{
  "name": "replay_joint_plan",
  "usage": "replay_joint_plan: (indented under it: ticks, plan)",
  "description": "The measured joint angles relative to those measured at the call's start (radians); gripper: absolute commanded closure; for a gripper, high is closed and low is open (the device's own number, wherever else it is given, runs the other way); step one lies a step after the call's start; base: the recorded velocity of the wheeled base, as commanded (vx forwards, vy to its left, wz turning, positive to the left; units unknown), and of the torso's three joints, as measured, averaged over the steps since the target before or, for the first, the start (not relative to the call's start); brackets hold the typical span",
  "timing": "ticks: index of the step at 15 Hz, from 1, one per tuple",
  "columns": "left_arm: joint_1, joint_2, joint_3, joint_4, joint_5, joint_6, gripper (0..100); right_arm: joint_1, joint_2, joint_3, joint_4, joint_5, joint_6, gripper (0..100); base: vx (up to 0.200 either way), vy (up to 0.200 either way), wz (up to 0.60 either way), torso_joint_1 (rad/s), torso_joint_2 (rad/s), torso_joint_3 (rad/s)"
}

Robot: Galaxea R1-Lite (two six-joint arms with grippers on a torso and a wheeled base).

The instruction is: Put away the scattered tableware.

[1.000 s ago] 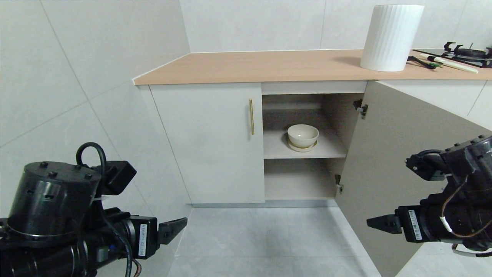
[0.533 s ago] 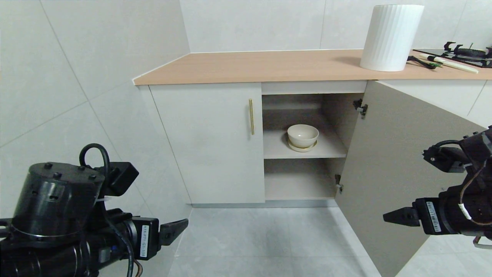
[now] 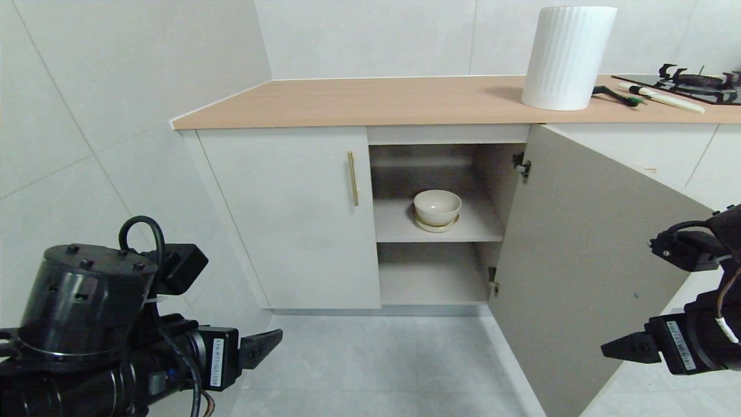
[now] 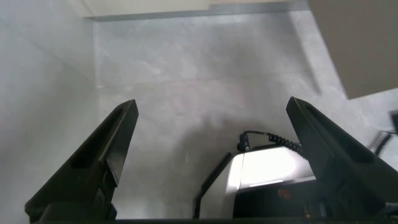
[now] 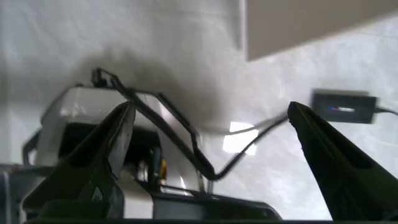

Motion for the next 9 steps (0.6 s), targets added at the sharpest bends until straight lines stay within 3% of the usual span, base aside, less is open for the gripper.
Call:
replay_joint_plan:
  ticks: [2, 5, 9]
  plan:
    - [-0.001, 0.000, 0.000, 0.000, -0.001, 0.001, 0, -0.001, -0.018, -0.023, 0.078, 0.000, -0.002, 0, 0.000, -0.200, 0.00, 0.000, 0.01, 0.002]
    - [0.000, 0.000, 0.001, 0.001, -0.002, 0.000, 0, -0.012, -0.042, -0.110, 0.289, -0.001, -0.001, 0, 0.000, 0.000, 0.00, 0.000, 0.00, 0.000]
    - [0.000, 0.000, 0.001, 0.001, -0.001, 0.000, 0, -0.158, -0.053, -0.176, 0.312, -0.048, -0.016, 0, 0.000, 0.000, 0.00, 0.000, 0.00, 0.000]
